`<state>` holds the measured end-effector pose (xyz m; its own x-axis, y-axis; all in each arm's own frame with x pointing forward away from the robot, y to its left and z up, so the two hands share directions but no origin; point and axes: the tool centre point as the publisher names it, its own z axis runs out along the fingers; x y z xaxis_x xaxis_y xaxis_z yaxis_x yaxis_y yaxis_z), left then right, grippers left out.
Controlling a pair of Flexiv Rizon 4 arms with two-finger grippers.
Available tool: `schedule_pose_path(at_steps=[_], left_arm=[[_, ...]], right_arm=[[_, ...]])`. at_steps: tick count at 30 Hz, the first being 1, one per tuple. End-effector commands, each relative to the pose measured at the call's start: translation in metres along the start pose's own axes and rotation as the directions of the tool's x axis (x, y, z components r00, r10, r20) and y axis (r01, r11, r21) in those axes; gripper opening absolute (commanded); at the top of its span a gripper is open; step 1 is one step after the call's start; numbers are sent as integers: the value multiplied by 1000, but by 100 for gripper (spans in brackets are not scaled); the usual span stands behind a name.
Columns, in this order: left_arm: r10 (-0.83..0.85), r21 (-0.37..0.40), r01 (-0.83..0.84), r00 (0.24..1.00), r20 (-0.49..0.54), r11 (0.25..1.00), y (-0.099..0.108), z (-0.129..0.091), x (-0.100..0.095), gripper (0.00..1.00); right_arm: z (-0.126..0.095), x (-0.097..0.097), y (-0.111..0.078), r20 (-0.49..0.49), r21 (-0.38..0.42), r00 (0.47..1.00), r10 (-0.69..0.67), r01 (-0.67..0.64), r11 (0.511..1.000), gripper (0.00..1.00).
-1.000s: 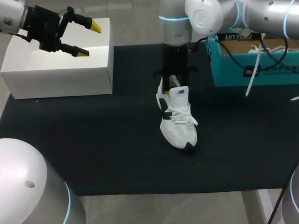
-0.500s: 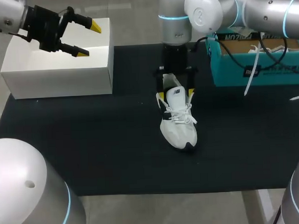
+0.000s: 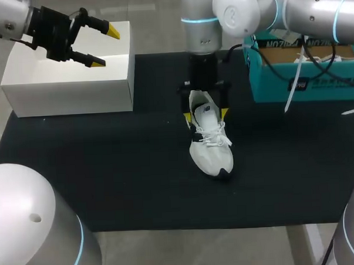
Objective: Take the shoe out of the shoebox, open the shoe tongue, remove and reinsert the insole, then place the shoe into the shoebox
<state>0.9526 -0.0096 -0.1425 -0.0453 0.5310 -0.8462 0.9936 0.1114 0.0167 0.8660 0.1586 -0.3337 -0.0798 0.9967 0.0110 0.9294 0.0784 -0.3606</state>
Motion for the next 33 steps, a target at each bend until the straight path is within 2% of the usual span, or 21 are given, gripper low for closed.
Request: schedule_pose_path(at_steps=[1,4,5,7,8,9,10,18,24,28,33], left_arm=[[0,2,0,1000,-3,1000,1,0,0,100],[0,2,0,1000,-3,1000,1,0,0,100],[0,2,0,1000,-3,1000,1,0,0,100],[0,2,0,1000,-3,1000,1,0,0,100],[0,2,0,1000,-3,1000,1,0,0,100],[0,2,0,1000,-3,1000,1,0,0,100],[0,2,0,1000,-3,1000,1,0,0,100],[0,2,0,1000,-3,1000,1,0,0,100],[0,2,0,1000,-3,1000,1,0,0,100],[0,2,0,1000,-3,1000,1,0,0,100],[0,2,0,1000,-3,1000,1,0,0,100]], right_arm=[[-3,0,-20,5,-40,1000,16,-16,999,100],[-10,3,-28,29,-56,999,21,-20,998,100],[-12,3,-30,39,-62,999,23,-20,998,88],[-16,3,-32,54,-82,998,23,-18,996,46],[-17,2,-32,56,-83,998,22,-17,996,31],[-17,1,-32,60,-94,998,18,-12,995,6],[-17,1,-32,65,-95,998,15,-9,995,0],[-9,-8,-17,104,-132,995,-14,28,991,0],[-12,-10,-16,129,-142,991,-41,60,988,0],[-4,-17,-14,134,-143,990,-44,63,988,0],[7,-21,-1,126,-154,989,-73,93,984,0]])
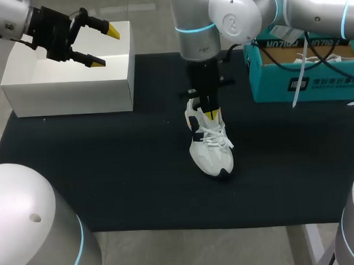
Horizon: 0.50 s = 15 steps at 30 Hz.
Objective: Take the shoe out of the shoebox, open the shoe tongue, remove and reinsert the insole, then place the shoe into the shoebox
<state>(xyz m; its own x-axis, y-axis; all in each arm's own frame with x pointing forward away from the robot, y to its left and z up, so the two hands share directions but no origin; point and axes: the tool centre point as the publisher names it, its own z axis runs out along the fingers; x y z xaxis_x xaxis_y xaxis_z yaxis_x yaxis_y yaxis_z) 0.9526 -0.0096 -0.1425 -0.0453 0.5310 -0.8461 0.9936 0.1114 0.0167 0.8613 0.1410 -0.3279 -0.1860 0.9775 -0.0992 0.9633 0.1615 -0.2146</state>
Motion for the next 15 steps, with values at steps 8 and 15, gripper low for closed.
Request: schedule_pose_path(at_steps=[8,15], left_arm=[[0,2,0,1000,-3,1000,1,0,0,100],[0,2,0,1000,-3,1000,1,0,0,100]], right_arm=[[3,7,-5,-9,-34,999,-34,34,999,0],[-15,11,-46,9,-67,999,-45,45,997,0]])
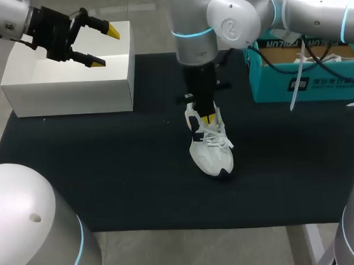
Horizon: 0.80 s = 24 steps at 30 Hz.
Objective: Take the shoe out of the shoebox, open the shoe tongue, remove and reinsert the insole, then place the shoe into the shoebox
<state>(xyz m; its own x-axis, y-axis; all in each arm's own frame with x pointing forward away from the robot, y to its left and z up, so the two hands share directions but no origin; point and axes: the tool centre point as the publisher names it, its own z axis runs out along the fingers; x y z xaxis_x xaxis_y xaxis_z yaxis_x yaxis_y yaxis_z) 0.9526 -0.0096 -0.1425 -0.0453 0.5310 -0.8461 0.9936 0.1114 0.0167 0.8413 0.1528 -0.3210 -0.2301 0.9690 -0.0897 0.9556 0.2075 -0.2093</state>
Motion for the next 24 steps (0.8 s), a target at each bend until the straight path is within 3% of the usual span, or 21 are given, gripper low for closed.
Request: schedule_pose_path(at_steps=[1,5,13,16,24], left_arm=[[0,2,0,1000,-3,1000,1,0,0,100],[0,2,0,1000,-3,1000,1,0,0,100],[0,2,0,1000,-3,1000,1,0,0,100],[0,2,0,1000,-3,1000,1,0,0,100],[0,2,0,1000,-3,1000,1,0,0,100]], right_arm=[[-10,-4,-32,9,-60,1000,0,1,998,0],[-4,-12,-39,-16,-82,1000,-18,16,997,0],[0,-19,-35,-15,-75,1000,-24,23,997,0],[-4,-17,-33,30,-93,999,-25,27,995,0],[-2,-11,-26,15,-90,999,-46,48,995,0]])
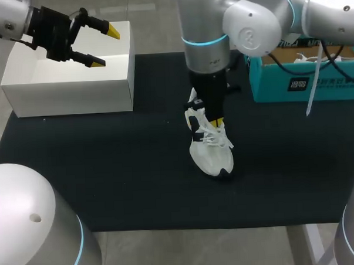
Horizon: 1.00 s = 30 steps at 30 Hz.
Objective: Take the shoe out of the shoebox, open the shoe tongue, remove and reinsert the insole, then place the shoe into the shoebox
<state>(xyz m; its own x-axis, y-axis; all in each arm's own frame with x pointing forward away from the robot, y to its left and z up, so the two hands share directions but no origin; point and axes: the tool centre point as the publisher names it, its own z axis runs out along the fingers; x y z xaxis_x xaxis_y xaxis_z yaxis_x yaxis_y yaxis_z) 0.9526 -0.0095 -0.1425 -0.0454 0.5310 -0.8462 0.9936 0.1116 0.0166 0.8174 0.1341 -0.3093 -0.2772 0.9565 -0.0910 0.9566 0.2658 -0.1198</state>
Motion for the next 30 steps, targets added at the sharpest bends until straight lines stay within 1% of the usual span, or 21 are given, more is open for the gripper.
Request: schedule_pose_path(at_steps=[1,16,18,20,21,22,23,25,26,27,28,29,30], left_arm=[[0,2,0,1000,-3,1000,1,0,0,100],[0,2,0,1000,-3,1000,1,0,0,100],[0,2,0,1000,-3,1000,1,0,0,100],[0,2,0,1000,-3,1000,1,0,0,100],[0,2,0,1000,-3,1000,1,0,0,100],[0,2,0,1000,-3,1000,1,0,0,100],[0,2,0,1000,-3,1000,1,0,0,100],[0,2,0,1000,-3,1000,1,0,0,100],[0,2,0,1000,-3,1000,1,0,0,100],[0,2,0,1000,-3,1000,1,0,0,100],[0,2,0,1000,-3,1000,1,0,0,100],[0,2,0,1000,-3,1000,1,0,0,100],[0,2,0,1000,-3,1000,1,0,0,100]], right_arm=[[2,3,3,3,5,1000,1,-1,1000,0],[2,3,3,3,5,1000,1,-1,1000,0],[-4,1,11,-23,-65,995,-102,100,993,0],[-13,-5,17,-7,-117,978,-207,205,972,0],[-17,-8,20,22,-135,965,-260,261,956,0],[-22,-11,22,44,-173,950,-310,313,934,0],[-27,-14,25,52,-198,924,-380,382,902,0],[-35,-16,29,127,-191,837,-532,547,815,0],[-37,-15,31,109,-177,762,-638,647,742,0],[-39,-13,32,89,-156,694,-714,718,678,0],[-41,-12,33,97,-159,658,-746,751,641,0],[-44,-15,35,31,-211,640,-767,755,621,0],[-44,-15,35,31,-211,640,-767,755,621,0]])
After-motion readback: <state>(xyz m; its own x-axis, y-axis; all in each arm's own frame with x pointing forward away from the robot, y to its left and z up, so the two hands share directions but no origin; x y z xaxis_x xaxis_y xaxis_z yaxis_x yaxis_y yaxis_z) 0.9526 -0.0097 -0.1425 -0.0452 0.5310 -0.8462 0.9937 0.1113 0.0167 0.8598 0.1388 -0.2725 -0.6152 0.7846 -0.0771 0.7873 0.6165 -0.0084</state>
